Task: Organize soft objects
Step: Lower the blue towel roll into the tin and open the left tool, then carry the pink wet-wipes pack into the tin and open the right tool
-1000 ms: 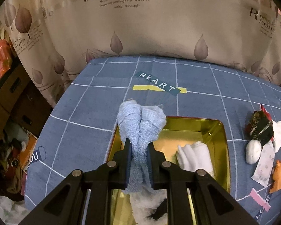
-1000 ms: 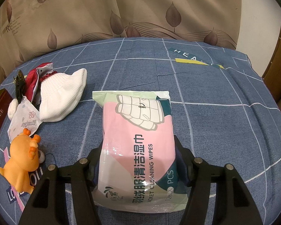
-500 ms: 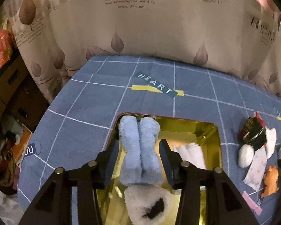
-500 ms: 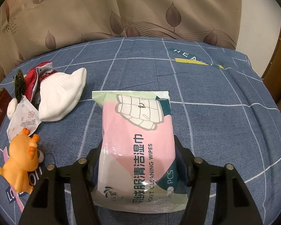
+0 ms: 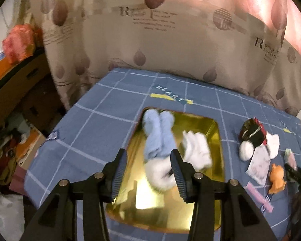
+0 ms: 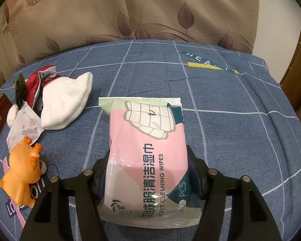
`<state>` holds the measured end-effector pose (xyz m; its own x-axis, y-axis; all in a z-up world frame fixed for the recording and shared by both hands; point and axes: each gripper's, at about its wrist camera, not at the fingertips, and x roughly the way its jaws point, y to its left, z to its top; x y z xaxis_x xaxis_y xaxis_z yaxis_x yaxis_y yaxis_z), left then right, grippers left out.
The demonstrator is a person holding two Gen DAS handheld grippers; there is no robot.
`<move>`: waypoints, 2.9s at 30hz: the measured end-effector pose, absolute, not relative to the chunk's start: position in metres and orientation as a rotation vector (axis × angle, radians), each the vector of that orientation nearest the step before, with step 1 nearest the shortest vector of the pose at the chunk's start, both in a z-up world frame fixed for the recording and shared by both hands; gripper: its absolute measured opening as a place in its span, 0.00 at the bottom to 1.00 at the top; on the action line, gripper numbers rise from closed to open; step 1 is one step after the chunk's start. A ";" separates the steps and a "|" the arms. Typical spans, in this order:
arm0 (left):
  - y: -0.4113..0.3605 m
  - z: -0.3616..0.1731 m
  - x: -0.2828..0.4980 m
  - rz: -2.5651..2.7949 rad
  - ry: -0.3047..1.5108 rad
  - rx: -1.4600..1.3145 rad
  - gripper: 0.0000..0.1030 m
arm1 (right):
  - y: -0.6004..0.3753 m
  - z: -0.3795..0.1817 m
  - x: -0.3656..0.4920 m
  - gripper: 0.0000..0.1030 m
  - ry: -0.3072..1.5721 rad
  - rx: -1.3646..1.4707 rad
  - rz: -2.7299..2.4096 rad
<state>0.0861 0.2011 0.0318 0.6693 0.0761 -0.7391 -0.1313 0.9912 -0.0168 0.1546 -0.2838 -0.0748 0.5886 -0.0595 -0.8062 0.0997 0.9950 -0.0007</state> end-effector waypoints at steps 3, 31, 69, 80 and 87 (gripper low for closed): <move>0.210 0.026 0.064 0.157 0.815 -0.076 0.44 | -0.284 -0.075 0.155 0.59 0.937 0.045 -0.093; 0.298 -0.006 0.010 0.353 0.817 -0.289 0.46 | -0.214 -0.002 0.155 0.51 0.838 -0.022 0.016; 0.293 -0.012 0.015 0.385 0.840 -0.233 0.47 | 0.091 -0.023 0.223 0.56 0.915 -0.240 0.482; 0.286 -0.016 0.018 0.354 0.861 -0.215 0.47 | 0.078 -0.007 0.189 0.83 0.798 -0.282 0.529; 0.280 -0.019 0.017 0.349 0.869 -0.190 0.47 | 0.036 0.002 0.165 0.83 0.794 -0.231 0.510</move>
